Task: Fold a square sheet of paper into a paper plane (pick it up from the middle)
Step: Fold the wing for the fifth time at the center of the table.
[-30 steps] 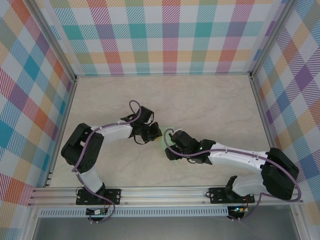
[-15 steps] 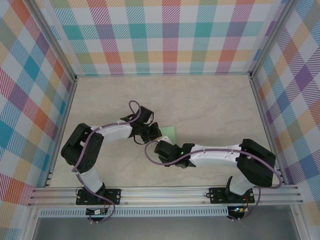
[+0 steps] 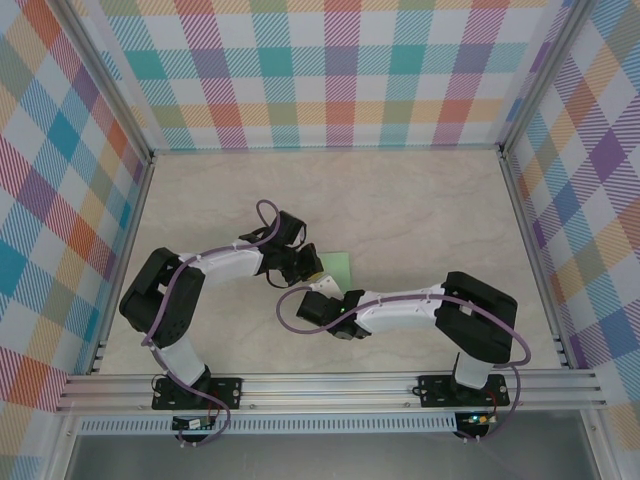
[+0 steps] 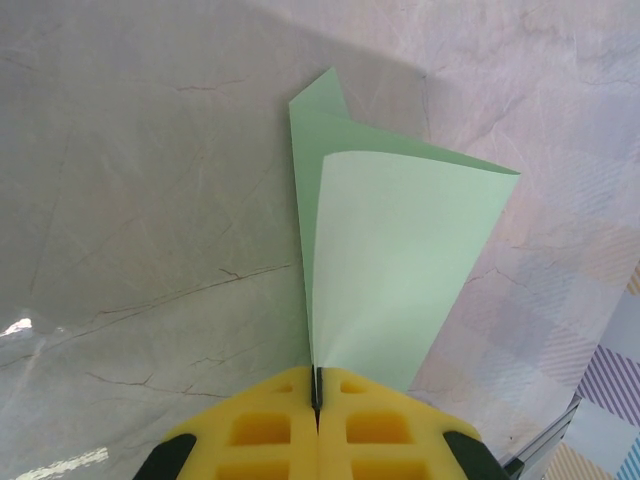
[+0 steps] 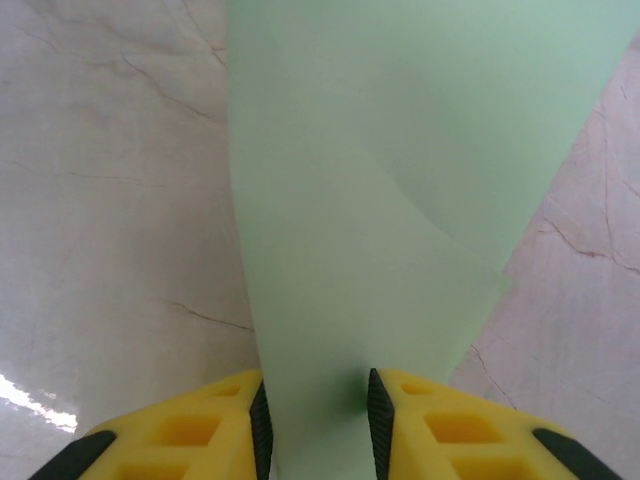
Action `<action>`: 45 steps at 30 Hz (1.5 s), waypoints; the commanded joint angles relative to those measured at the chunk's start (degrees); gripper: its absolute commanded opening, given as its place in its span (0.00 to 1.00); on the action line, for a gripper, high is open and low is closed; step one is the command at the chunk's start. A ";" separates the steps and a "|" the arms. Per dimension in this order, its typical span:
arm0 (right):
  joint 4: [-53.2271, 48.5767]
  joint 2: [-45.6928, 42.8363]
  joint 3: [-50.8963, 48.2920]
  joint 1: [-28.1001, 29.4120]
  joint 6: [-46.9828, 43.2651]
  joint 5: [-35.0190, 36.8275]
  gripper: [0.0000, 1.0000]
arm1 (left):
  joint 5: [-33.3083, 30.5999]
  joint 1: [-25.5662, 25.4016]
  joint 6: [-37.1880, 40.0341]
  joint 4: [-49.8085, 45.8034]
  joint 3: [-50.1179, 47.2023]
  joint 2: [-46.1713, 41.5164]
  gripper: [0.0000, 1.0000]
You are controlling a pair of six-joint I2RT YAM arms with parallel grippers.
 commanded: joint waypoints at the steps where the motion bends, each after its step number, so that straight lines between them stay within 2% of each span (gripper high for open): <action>1: -2.04 0.32 1.17 0.60 2.05 2.79 0.29 | -0.02 0.84 0.65 -1.08 0.13 -1.61 0.00; 17: -2.32 0.36 0.65 0.89 3.83 3.54 0.10 | 0.00 0.84 0.50 -1.66 0.18 -1.78 0.00; 21: 0.60 -0.74 -1.18 0.88 2.07 3.54 0.07 | -1.32 1.04 0.41 -2.96 0.51 -2.04 0.34; 24: 3.55 -1.63 -2.83 0.91 0.28 3.54 0.07 | -1.69 1.36 0.99 -4.55 1.39 -1.41 0.39; 26: 5.40 -1.98 -3.70 0.89 -1.15 3.31 0.08 | -1.63 1.43 1.25 -4.77 1.78 -0.74 0.48; 30: 6.85 -1.76 -4.36 0.80 -2.15 2.92 0.08 | -1.08 1.55 1.88 -4.94 2.87 0.84 0.51; 37: 9.89 -3.26 -6.72 0.87 -3.29 2.40 0.09 | -2.00 1.71 3.81 -9.60 5.50 3.33 0.50; 42: 9.93 -3.11 -6.56 0.82 -3.99 2.14 0.10 | -1.86 1.72 4.11 -10.29 6.44 4.04 0.35; 45: 10.06 -3.22 -6.69 0.80 -3.65 2.14 0.12 | -1.75 1.77 4.21 -10.69 6.80 4.47 0.18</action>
